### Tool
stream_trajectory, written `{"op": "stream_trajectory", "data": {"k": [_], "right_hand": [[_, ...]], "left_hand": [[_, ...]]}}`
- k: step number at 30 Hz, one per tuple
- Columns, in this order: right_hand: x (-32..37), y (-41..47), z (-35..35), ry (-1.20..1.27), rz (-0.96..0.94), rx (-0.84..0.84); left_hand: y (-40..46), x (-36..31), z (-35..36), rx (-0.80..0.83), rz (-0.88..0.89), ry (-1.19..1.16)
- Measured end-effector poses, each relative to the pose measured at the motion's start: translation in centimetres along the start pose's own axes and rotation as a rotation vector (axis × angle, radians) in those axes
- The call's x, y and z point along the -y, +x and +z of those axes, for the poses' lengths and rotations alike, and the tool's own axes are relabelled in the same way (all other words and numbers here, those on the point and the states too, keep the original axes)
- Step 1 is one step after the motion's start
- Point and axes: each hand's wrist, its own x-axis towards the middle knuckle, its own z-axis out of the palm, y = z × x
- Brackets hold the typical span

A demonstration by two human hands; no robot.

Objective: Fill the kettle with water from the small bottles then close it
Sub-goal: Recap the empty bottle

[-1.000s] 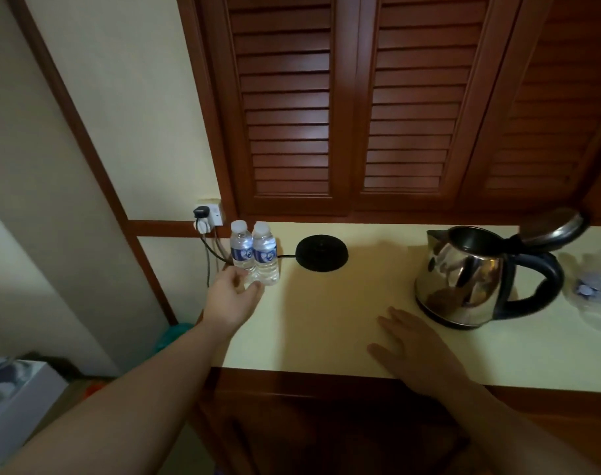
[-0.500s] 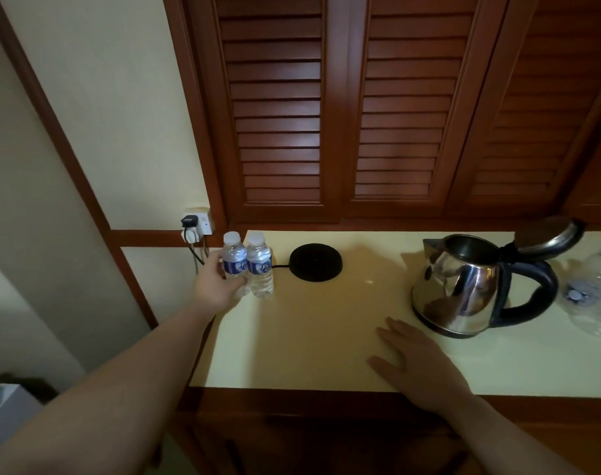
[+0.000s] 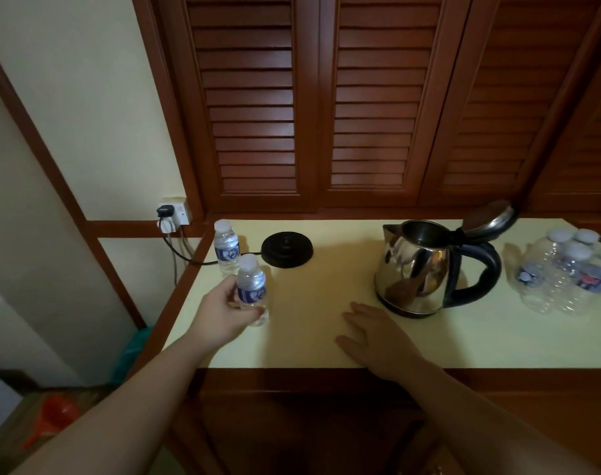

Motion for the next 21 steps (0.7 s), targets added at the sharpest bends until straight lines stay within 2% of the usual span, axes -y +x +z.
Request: {"op": "stream_trajectory", "data": {"k": [6, 9, 14, 16, 21], "right_hand": [[0.0, -0.3, -0.4, 0.045, 0.001, -0.001], [1.7, 0.1, -1.5, 0.129, 0.012, -0.118], [7.4, 2.1, -6.7, 0.178, -0.142, -0.264], [9.8, 3.1, -8.6, 0.127, -0.180, -0.240], [13.3, 4.8, -10.3, -0.192, -0.160, -0.170]], "left_hand": [[0.1, -1.0, 5.0, 0.027, -0.009, 0.020], [0.4, -1.2, 6.8, 0.025, -0.028, 0.079], [0.4, -2.2, 8.1, 0.048, -0.004, 0.152], [0.3, -2.5, 8.1, 0.047, -0.001, 0.159], [0.6, -2.3, 8.1, 0.059, -0.026, 0.193]]}}
